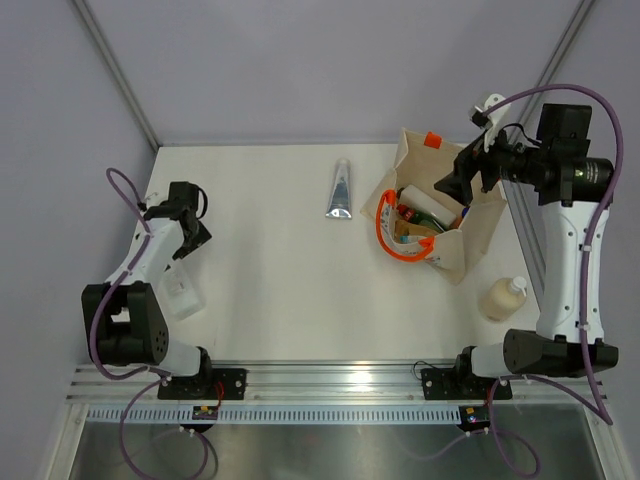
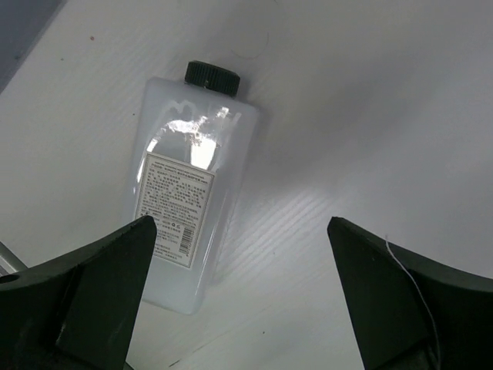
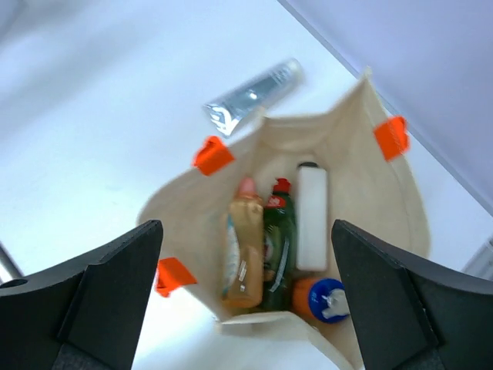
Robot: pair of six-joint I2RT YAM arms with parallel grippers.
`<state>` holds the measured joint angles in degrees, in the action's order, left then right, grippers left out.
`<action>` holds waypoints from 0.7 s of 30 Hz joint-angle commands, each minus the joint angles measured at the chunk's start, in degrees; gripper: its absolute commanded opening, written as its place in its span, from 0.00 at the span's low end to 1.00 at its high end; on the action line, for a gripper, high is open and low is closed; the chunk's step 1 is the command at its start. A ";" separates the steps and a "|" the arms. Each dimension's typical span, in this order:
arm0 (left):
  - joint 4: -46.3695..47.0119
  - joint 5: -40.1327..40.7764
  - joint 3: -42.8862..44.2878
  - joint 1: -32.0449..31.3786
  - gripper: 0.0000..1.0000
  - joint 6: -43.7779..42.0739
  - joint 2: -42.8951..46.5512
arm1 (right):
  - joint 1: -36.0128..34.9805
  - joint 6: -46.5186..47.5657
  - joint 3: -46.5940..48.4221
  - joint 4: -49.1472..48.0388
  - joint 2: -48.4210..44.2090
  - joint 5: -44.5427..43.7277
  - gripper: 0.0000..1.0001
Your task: Place the personal care products into the canvas bag
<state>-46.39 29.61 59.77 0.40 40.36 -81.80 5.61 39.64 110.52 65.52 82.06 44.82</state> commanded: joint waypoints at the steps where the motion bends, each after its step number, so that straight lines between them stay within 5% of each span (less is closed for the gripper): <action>1: 0.17 4.85 2.98 3.63 0.99 -1.51 -2.40 | -0.33 0.45 -6.26 0.40 -1.37 11.51 0.99; 8: 5.34 -3.13 2.62 14.52 0.99 -4.14 -6.34 | -0.24 -5.09 -11.64 -3.02 -1.64 14.59 1.00; 21: 9.39 -17.65 -1.14 16.20 0.99 -12.32 -15.05 | -0.24 -6.15 -17.96 -7.42 -4.28 19.34 0.99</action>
<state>-37.54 18.79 61.17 15.68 29.02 -94.41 5.56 33.78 93.95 60.58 79.50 60.23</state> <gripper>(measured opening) 0.987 0.993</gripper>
